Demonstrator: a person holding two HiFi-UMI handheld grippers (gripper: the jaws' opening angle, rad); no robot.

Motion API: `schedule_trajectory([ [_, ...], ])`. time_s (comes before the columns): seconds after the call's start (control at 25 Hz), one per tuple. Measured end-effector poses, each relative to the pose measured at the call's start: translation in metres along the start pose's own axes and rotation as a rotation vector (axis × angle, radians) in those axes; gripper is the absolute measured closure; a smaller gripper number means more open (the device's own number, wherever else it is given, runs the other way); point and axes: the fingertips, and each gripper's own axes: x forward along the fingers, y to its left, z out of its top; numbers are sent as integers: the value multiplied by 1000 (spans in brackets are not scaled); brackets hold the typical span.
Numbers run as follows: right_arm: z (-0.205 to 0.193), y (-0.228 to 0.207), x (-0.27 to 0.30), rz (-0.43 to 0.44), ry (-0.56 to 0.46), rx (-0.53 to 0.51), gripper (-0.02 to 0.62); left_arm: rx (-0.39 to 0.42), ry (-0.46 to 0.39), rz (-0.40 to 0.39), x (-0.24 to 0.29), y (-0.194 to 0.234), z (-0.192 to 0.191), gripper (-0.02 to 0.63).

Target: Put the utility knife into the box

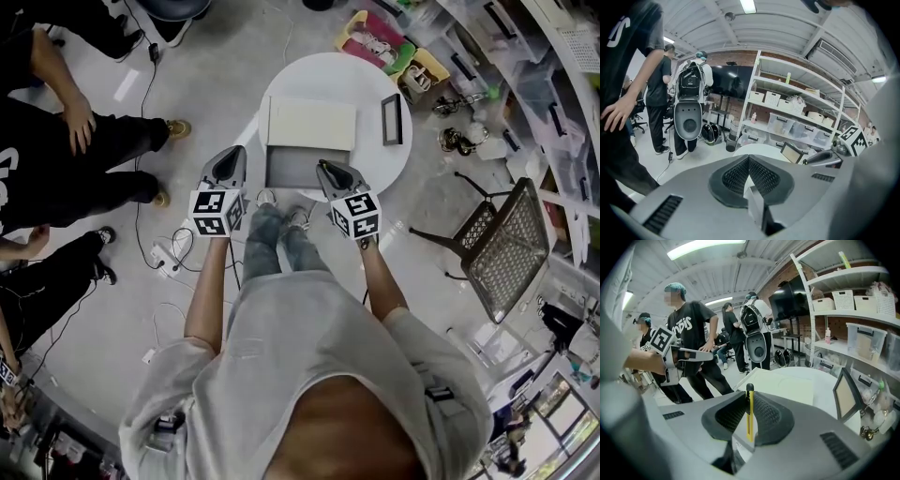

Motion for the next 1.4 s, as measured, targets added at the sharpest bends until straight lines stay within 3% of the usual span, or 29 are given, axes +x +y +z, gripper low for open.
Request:
schedule_trajectory([
  [0.4, -22, 9, 30, 64, 172, -217, 526, -21, -5, 15, -7, 5, -3, 588],
  [0.84, -64, 23, 62, 136, 441, -687, 526, -33, 0, 25, -12, 9, -8, 586],
  [1.0, -80, 23, 74, 156, 520, -813, 526, -38, 1, 32, -14, 13, -9, 586],
  [1.4, -113, 16, 96, 196, 646, -878, 526, -45, 9, 55, -24, 25, -14, 587],
])
